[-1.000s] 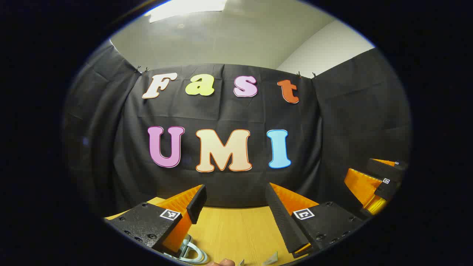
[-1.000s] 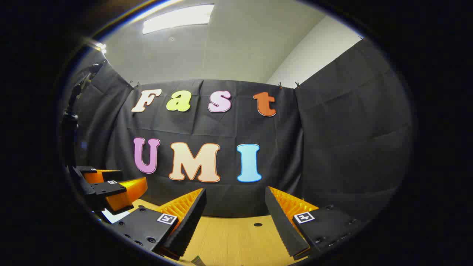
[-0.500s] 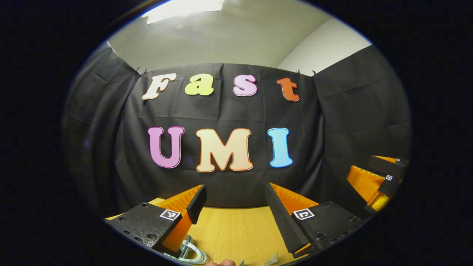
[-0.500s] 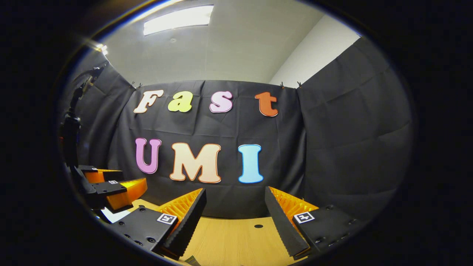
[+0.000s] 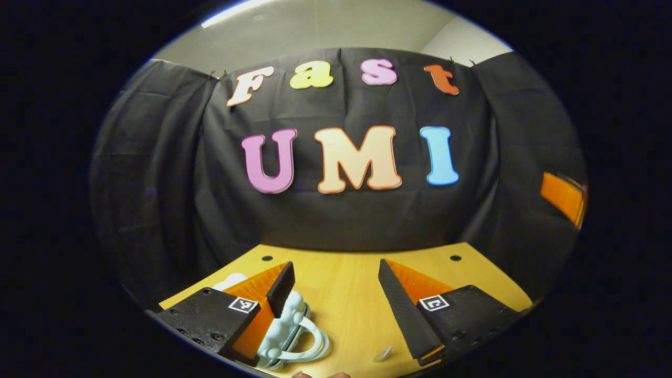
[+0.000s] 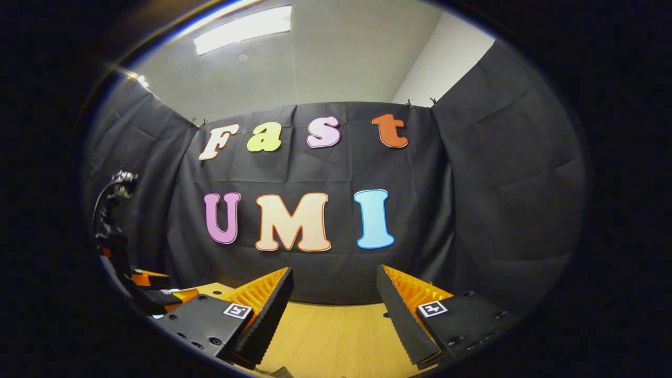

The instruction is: First open the suitcase, pack the skin care products into it, and then close the suitcase.

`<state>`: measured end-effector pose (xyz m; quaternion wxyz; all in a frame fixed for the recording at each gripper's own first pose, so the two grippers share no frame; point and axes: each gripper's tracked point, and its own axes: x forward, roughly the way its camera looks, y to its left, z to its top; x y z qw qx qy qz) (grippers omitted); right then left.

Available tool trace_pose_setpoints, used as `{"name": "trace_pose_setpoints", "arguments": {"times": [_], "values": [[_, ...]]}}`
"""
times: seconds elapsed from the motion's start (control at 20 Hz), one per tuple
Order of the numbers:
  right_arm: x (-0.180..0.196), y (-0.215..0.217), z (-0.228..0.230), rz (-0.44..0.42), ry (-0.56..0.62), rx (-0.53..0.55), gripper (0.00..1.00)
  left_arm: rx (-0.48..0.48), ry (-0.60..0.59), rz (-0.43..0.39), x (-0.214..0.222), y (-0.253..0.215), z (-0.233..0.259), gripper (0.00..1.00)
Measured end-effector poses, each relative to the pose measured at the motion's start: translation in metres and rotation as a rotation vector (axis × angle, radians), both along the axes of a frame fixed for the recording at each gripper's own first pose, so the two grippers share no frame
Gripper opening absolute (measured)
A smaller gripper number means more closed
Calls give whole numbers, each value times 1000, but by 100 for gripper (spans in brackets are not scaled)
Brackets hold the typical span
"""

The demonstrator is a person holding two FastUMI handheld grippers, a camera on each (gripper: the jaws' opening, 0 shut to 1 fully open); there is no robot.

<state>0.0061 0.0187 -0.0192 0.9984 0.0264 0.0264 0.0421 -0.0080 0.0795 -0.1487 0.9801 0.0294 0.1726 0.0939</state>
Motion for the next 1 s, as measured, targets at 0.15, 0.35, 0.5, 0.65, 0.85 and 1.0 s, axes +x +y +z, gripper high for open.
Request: {"name": "trace_pose_setpoints", "arguments": {"times": [0.15, 0.35, 0.5, 0.65, 0.85, 1.0], "values": [[-3, -3, -5, -20, 20, -42, 99, -18, 186, 2, -15, 25, -64, 95], [-13, -11, -15, -10, 92, -125, 98, -51, 372, -38, -32, 33, -125, 96], [-17, -12, -20, -35, 131, -127, 98, -54, 476, -61, -37, 33, -151, 94], [-24, -18, -23, -69, 165, -129, 98, -61, 538, -74, -42, 29, -168, 83], [-25, -26, -24, -96, 177, -150, 98, -115, 648, -99, -49, 18, -197, 66], [-27, -30, -22, -103, 168, -164, 98, -113, 684, -103, -52, 17, -202, 57]]}}
